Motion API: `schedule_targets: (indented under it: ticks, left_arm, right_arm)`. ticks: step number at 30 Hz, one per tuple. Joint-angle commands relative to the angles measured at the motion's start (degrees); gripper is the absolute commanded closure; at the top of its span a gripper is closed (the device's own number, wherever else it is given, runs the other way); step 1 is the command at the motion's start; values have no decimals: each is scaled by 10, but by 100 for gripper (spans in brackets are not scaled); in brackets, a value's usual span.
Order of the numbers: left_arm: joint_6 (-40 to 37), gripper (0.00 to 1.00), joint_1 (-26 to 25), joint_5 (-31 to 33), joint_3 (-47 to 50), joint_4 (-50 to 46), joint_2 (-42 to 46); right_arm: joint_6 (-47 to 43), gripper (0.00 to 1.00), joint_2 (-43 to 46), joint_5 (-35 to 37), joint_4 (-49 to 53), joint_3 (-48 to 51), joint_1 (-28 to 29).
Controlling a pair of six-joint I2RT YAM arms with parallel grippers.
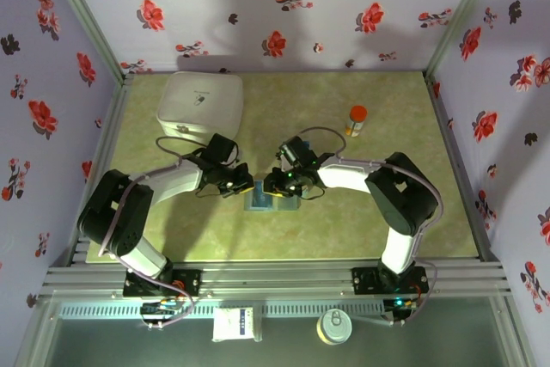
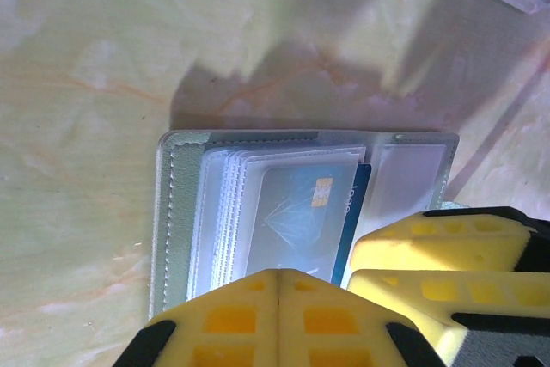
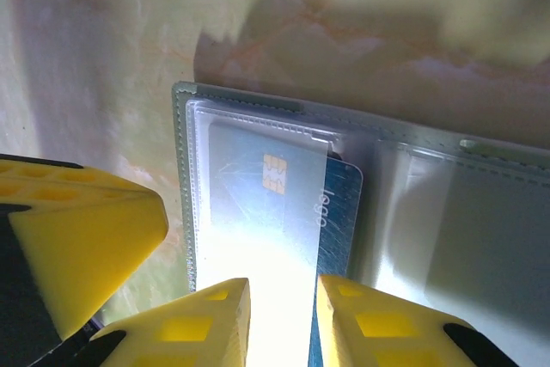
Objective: Take the credit cards out of the card holder
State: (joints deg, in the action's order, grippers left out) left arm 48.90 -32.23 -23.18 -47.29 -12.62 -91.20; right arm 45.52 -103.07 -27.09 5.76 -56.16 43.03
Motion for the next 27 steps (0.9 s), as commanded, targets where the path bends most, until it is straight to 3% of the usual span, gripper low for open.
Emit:
schedule_targets:
  ticks: [1,10,27]
  left_arm:
    - [-6,100,-2,-7,11,1,-15]
    - [-11,100,-3,-9,17,7,-35]
    - [-14,100,-3,1,19,-5,-35]
  right_arm:
    - [9,72,8,-10,-15,10,3]
    - [11,72,-11,-18,-23,14,3]
    - [-31,73,24,40,60,0,3]
